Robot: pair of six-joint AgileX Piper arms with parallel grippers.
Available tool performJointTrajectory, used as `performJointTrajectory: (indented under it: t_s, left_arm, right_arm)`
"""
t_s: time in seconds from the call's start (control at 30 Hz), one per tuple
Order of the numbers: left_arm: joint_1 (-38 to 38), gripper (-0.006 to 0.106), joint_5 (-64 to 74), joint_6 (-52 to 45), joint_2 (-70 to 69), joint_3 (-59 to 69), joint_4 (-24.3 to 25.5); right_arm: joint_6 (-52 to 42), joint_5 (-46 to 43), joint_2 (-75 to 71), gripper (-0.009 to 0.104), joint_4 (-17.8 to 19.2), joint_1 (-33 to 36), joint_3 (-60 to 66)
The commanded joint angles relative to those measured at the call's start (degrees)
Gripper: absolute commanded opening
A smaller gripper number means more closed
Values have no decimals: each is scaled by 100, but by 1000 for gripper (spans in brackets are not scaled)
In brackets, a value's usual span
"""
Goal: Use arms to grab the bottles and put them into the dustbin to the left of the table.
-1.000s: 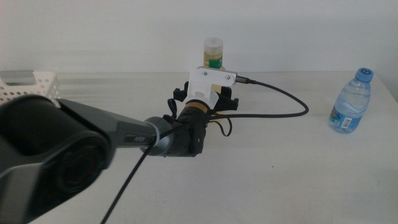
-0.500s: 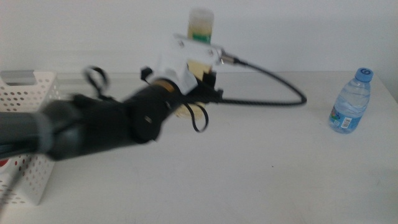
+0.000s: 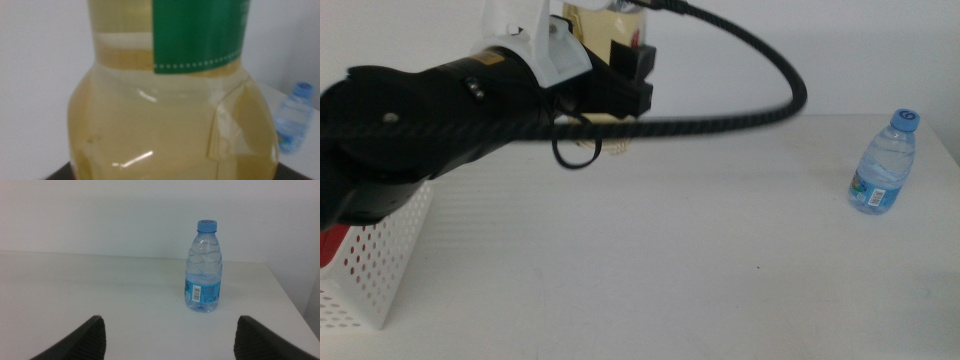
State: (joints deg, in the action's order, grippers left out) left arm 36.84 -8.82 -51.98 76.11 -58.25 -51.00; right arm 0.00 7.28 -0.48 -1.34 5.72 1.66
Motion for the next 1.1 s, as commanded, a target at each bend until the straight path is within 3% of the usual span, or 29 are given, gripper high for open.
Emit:
performJointTrajectory:
  t_s: [0.0,0.33,0.47,0.63,0.93,1.07]
  left_arm:
    - [-6,-5,-101,268,-399,-225,482]
    - [-1079,-5,1753,4875,-689,-459,4232]
    - [-1638,-5,3189,5967,-687,-944,4951]
    - [-2627,-5,4998,5887,-566,-1939,5100]
    - [-3994,-5,6613,4870,238,-3206,4162]
    - [-4451,-5,7419,4488,709,-3684,4114]
  right_arm:
    - [-49,-437,-163,67,32,-33,-48]
    - [-49,-437,-163,67,32,-33,-48]
    - [-49,-437,-163,67,32,-33,-48]
    - [-49,-437,-163,67,32,-33,-48]
    - [-49,-437,-163,67,32,-33,-48]
    - [-49,-437,-163,67,32,-33,-48]
